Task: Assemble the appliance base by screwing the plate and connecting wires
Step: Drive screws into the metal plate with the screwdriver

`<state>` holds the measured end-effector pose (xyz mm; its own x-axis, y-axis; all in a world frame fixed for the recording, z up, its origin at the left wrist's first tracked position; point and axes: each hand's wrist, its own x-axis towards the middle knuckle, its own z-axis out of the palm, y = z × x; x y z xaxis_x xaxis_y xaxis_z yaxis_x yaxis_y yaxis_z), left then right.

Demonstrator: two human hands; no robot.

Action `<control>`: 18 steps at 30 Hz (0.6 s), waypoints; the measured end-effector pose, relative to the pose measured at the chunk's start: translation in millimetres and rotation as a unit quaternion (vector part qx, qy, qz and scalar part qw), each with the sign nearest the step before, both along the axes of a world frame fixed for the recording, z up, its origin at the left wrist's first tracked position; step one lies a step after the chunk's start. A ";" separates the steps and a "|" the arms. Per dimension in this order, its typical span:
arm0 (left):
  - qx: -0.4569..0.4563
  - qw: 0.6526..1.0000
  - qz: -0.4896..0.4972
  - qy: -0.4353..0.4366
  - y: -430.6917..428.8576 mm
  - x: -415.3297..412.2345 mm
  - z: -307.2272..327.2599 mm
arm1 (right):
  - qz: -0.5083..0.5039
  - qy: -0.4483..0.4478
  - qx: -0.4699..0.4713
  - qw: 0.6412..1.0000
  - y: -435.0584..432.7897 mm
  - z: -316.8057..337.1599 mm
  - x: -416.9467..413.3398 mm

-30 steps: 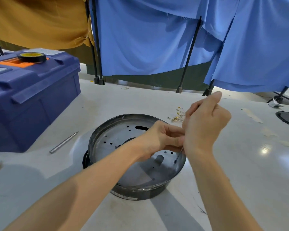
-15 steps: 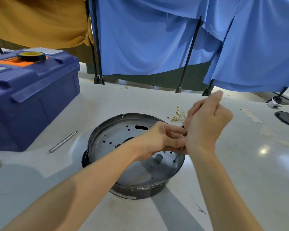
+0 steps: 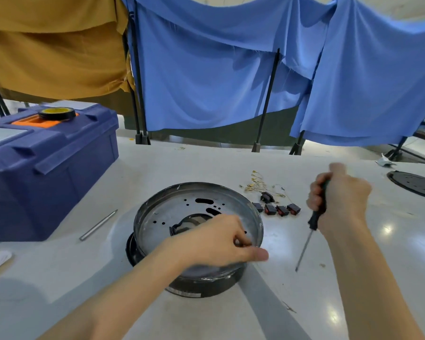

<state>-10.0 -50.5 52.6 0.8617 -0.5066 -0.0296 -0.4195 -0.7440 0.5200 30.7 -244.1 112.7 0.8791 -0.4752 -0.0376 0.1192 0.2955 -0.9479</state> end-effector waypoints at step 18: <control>0.097 0.982 0.073 -0.143 -14.5 -23.3 22.2 | 0.349 0.283 -0.100 0.888 -1.4 -82.0 1.0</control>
